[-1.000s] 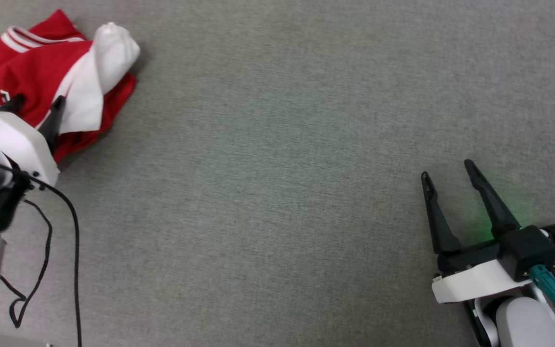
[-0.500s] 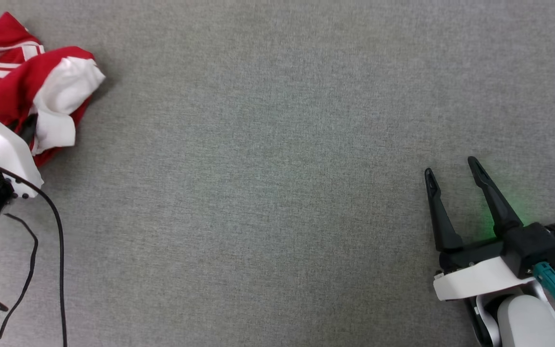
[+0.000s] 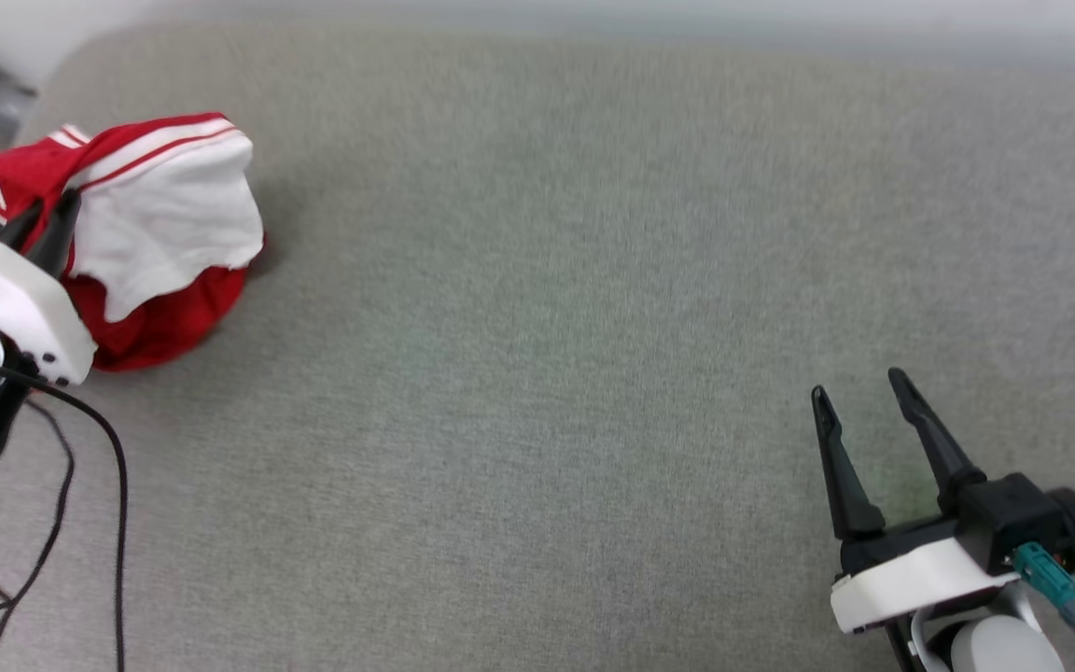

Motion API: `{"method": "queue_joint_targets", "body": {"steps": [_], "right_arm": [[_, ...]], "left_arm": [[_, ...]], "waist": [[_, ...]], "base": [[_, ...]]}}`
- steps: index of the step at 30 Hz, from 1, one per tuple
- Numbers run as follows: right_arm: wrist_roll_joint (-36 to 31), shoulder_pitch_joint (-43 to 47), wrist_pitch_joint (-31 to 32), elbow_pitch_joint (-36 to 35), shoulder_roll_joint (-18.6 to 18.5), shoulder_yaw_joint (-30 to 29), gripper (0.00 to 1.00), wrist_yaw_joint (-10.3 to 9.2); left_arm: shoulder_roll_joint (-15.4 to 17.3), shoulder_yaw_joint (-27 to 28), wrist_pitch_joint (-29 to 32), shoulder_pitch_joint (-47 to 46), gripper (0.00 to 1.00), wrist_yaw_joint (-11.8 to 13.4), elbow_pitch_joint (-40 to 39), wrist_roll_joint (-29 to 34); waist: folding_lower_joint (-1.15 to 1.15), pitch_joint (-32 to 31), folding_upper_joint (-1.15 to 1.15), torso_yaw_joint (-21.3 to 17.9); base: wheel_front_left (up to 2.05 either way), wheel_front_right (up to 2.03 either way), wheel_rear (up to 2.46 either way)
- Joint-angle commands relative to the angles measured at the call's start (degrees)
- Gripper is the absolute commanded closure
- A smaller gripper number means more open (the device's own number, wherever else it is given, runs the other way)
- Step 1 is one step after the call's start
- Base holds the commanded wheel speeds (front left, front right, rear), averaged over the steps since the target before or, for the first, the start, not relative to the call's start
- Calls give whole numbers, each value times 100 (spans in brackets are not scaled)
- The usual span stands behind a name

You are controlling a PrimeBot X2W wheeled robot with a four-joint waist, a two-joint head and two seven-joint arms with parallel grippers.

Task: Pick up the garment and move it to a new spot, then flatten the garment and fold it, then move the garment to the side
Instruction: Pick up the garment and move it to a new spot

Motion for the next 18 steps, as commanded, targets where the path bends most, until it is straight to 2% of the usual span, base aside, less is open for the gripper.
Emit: {"method": "queue_joint_targets", "body": {"steps": [1, 3, 8, 15, 18], "right_arm": [[47, 49, -16, 14, 20, 12, 0, -4], [111, 103, -16, 64, 21, 24, 0, -4], [296, 139, -16, 142, 22, 51, 0, -4], [547, 118, -15, 206, 18, -63, 0, -4], [608, 105, -16, 290, 19, -189, 0, -4]], "left_arm": [[-48, 55, -53, 55, 100, 37, -65, -76], [-221, 161, -54, 112, 100, 90, -280, -278], [-401, 41, 150, 223, 100, 314, -993, -303], [-978, -164, 420, 425, 100, 898, -2010, -368], [-1265, -357, 459, 519, 100, 1072, -2232, -312]], "waist": [[0, -354, 0, 27], [0, -550, 0, 18], [0, -899, 0, -79], [0, -1159, 0, -366], [0, -1235, 0, -541]], "base": [[0, 0, 0], [0, 0, 0], [0, 0, 0], [0, 0, 0], [0, 0, 0]]}}
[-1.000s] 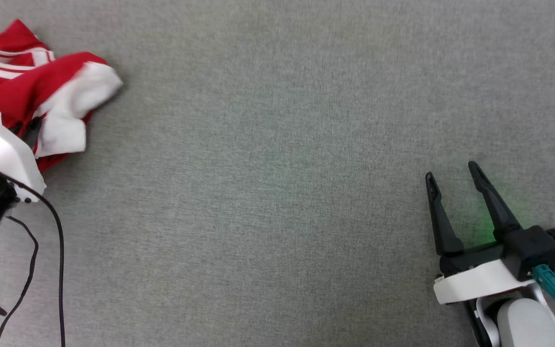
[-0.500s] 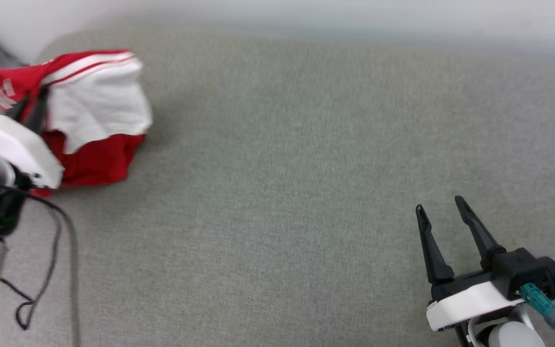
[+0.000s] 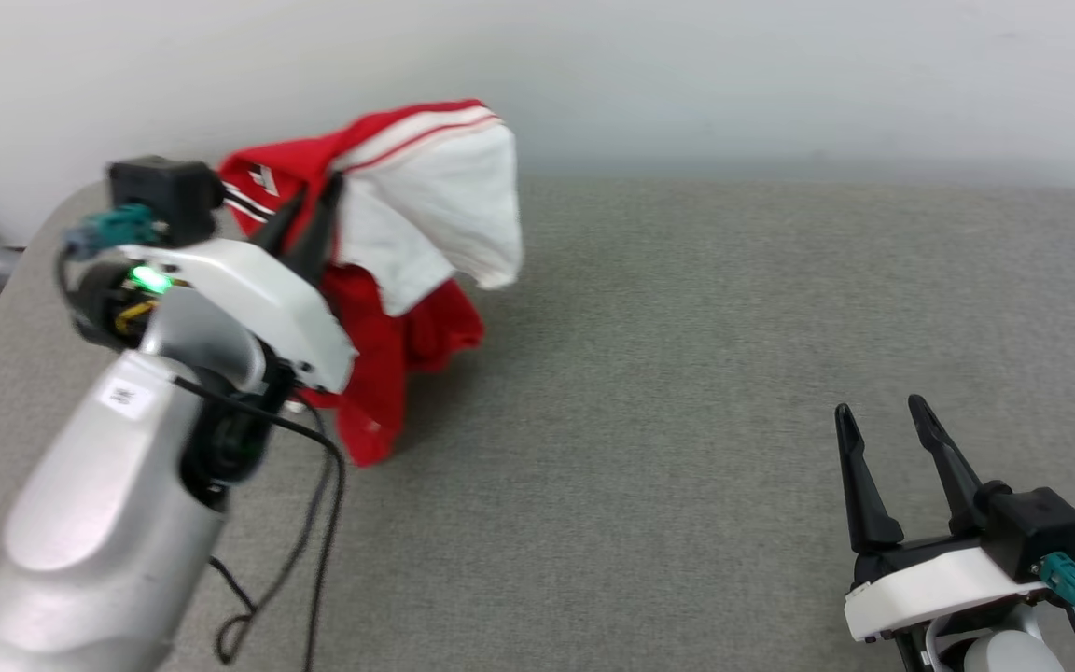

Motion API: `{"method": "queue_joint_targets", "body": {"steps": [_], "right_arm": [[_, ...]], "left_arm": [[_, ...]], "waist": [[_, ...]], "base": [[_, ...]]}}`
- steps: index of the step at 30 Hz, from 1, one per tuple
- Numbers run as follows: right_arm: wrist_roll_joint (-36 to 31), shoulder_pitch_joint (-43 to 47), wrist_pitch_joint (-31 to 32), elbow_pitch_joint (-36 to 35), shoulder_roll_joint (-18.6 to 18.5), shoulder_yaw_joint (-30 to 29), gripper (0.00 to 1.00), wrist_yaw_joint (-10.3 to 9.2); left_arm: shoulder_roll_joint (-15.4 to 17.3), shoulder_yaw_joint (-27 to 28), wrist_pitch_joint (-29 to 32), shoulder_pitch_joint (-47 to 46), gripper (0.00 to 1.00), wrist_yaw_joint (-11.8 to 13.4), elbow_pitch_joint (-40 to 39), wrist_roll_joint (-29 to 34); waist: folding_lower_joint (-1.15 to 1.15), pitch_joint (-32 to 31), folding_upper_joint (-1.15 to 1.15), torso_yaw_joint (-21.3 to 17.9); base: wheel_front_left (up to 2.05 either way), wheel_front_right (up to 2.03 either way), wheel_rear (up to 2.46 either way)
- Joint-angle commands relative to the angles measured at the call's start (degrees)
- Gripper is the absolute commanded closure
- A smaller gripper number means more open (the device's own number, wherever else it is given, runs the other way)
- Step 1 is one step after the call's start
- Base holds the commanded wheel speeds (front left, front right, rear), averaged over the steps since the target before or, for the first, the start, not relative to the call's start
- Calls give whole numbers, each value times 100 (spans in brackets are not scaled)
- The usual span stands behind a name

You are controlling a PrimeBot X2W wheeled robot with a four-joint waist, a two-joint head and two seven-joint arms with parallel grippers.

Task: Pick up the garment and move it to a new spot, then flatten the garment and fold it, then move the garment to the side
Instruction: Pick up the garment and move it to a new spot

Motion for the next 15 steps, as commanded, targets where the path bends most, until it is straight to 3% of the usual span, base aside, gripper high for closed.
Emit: {"method": "queue_joint_targets", "body": {"steps": [1, 8, 15], "right_arm": [[24, -8, -16, 30, 14, -21, 0, -4], [-9, -99, -16, 53, 11, -198, 0, -4], [161, -355, -16, -62, 13, -683, 0, -4]], "left_arm": [[-98, -59, -14, 83, 100, 39, -16, 47], [-929, -612, -129, 185, 100, 210, 240, 161], [-1777, -1263, -343, 183, 100, 205, 1120, 440]], "waist": [[1, -90, 0, -147], [1, -122, 0, -536], [1, 148, 0, -977]], "base": [[0, 0, 0], [0, 0, 0], [0, 0, 0]]}}
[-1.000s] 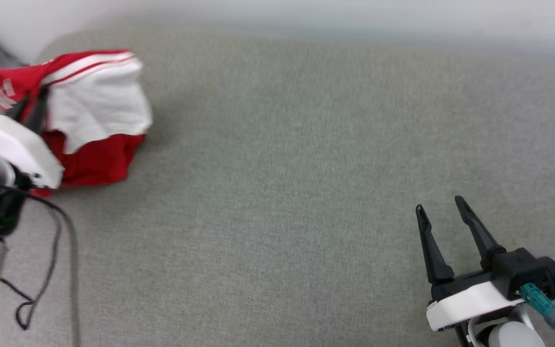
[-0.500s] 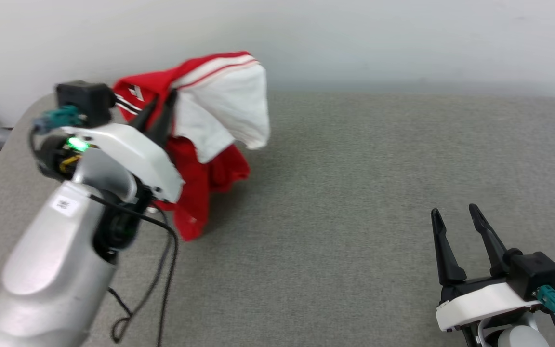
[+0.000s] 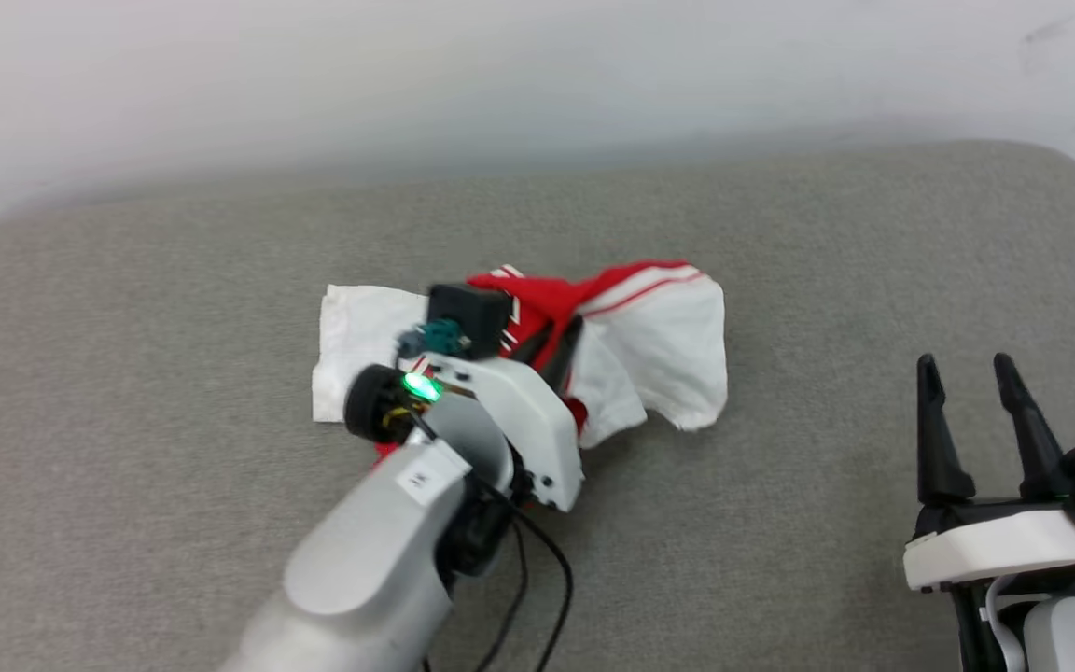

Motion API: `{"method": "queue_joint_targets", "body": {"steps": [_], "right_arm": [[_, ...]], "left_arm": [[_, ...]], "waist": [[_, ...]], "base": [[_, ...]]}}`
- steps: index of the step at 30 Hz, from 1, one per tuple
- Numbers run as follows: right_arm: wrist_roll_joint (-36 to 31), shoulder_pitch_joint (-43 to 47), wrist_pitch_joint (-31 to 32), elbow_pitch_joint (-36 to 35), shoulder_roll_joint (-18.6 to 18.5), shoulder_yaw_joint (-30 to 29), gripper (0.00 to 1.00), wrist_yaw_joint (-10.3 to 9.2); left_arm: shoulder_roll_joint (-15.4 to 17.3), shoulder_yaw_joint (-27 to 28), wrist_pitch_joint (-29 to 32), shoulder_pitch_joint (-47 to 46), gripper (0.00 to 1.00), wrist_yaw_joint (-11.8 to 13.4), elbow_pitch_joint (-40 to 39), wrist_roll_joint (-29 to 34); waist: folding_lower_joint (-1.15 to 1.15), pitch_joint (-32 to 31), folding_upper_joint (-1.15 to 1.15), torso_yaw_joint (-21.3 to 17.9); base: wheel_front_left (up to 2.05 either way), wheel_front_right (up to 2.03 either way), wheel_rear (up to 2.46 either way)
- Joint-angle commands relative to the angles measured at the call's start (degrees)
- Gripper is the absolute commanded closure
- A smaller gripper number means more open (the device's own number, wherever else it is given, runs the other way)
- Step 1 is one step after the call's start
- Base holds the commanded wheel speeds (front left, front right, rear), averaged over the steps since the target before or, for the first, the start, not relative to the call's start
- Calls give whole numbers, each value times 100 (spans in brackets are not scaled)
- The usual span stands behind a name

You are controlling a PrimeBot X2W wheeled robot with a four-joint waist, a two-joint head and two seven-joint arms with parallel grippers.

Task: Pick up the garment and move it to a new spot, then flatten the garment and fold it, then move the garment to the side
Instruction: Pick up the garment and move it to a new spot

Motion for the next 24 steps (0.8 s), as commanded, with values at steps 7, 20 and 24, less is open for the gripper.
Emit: {"method": "queue_joint_targets", "body": {"steps": [7, 20, 24], "right_arm": [[103, -146, -16, -40, 11, 0, 0, -4], [-43, 52, -16, 112, 11, 46, 0, -4], [255, 142, -16, 174, 10, 157, 0, -4]], "left_arm": [[-464, -549, -207, -201, 0, -212, 994, 205], [-410, -445, -1204, -684, 0, -485, 1518, 110], [-42, -345, -1614, -689, 0, -392, 1409, 321]], "waist": [[1, 376, 0, -463], [1, 48, 0, -145], [1, -133, 0, 94]], "base": [[0, 0, 0], [0, 0, 0], [0, 0, 0]]}}
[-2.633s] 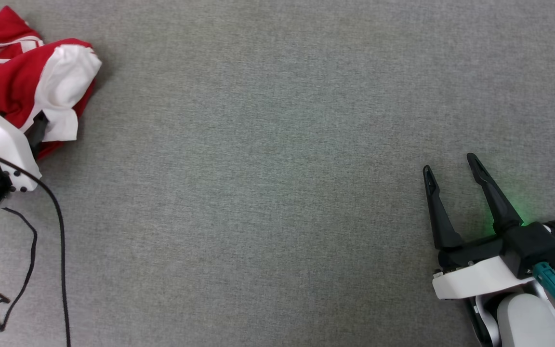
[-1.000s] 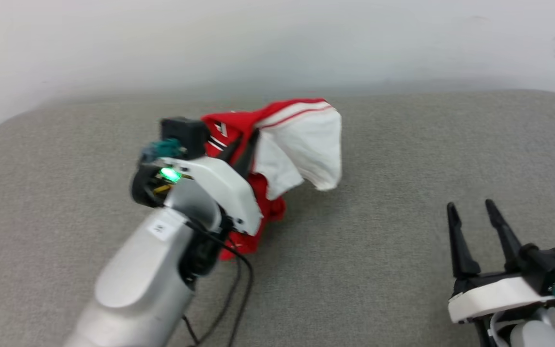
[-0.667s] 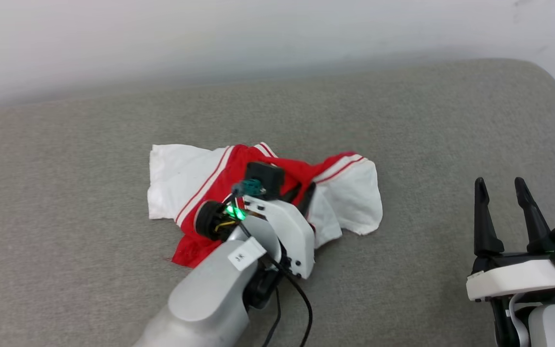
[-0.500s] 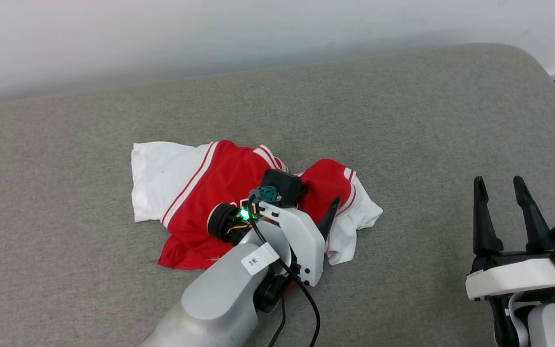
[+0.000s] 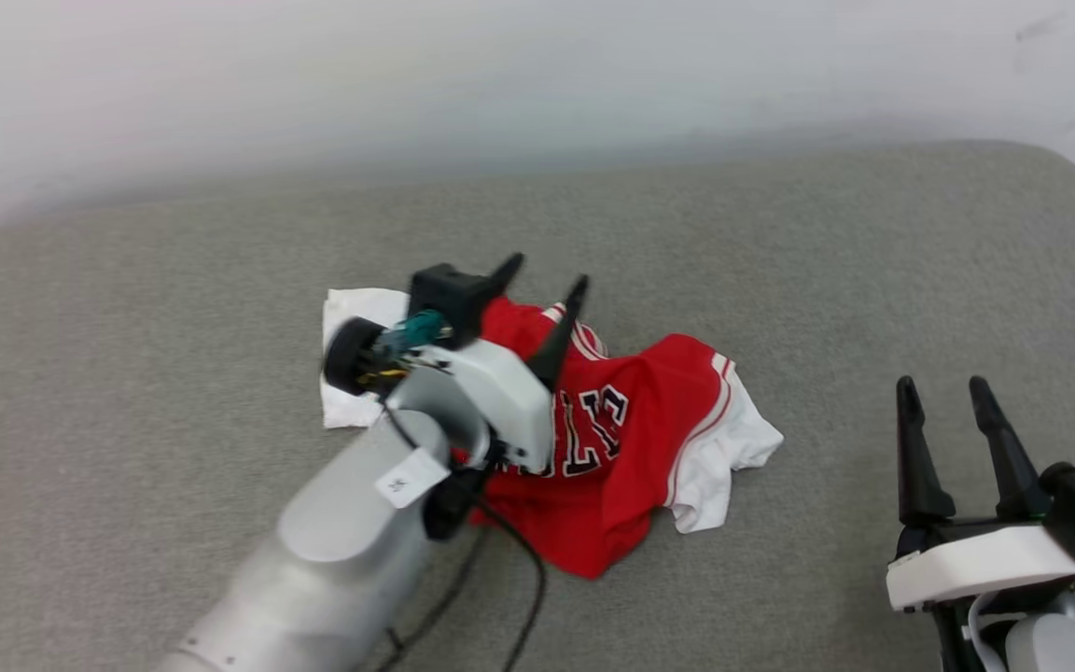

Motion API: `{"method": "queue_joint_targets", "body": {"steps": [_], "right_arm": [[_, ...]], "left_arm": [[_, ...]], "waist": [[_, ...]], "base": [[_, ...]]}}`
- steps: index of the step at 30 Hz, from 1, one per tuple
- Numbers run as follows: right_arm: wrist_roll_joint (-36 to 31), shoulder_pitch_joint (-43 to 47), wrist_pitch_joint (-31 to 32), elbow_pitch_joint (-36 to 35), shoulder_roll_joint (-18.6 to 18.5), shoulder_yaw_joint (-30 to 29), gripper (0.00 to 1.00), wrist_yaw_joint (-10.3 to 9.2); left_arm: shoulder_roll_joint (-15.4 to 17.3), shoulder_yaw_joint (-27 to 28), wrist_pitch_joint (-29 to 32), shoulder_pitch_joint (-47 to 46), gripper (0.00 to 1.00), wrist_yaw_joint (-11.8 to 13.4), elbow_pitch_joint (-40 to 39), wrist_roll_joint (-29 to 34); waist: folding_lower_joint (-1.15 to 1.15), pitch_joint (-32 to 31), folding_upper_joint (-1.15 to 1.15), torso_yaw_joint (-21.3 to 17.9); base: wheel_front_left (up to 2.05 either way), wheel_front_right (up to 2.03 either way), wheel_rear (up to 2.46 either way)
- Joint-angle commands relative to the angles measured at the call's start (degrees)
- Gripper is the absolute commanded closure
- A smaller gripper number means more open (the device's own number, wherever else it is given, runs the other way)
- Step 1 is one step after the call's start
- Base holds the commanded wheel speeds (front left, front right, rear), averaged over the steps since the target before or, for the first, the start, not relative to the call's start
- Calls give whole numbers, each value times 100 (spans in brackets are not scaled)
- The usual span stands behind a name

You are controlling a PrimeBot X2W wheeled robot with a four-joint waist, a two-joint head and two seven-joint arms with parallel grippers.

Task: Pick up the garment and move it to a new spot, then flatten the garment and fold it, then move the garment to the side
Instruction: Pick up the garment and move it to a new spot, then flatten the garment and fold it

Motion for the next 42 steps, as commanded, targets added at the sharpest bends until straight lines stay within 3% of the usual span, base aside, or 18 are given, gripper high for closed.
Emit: {"method": "queue_joint_targets", "body": {"steps": [1, 8, 15, 18, 27, 33, 38, 42], "right_arm": [[-81, 71, -16, 0, 9, 85, 0, -4], [-213, 250, -16, 8, 5, -26, 0, -4], [-344, 419, -16, 18, 5, 40, 0, -4], [-370, 460, -16, 13, 5, 39, 0, -4], [-338, 572, -16, 76, 5, 84, 0, -4], [-330, 565, -16, 144, 5, 138, 0, -4], [-465, 586, 2, 228, 5, 84, 0, -4], [-589, 429, 517, 407, 5, -36, 0, -4]], "left_arm": [[198, 21, -110, 48, 0, 46, -64, 124], [1054, 537, -323, 779, 0, 222, -857, 388], [1550, 1363, -319, 2115, 0, 321, -2407, 896], [1601, 1700, -321, 2760, 0, 331, -2944, 1096], [1077, 2550, -322, 4063, 0, 200, -3919, 1715], [684, 2974, -322, 4461, 0, 18, -4008, 2041], [568, 3239, -322, 4552, 0, -214, -4017, 2291], [463, 3345, -322, 4569, 0, -357, -3990, 2442]], "waist": [[0, -157, 0, 196], [0, -412, 0, 596], [0, -543, 0, 822], [0, -572, 0, 886], [0, -588, 0, 935], [0, -592, 0, 854], [0, -601, 0, 824], [0, -565, 0, 830]], "base": [[0, 0, 0], [0, 0, 0], [0, 0, 0], [0, 0, 0], [0, 0, 0], [0, 0, 0], [0, 0, 0], [0, 0, 0]]}}
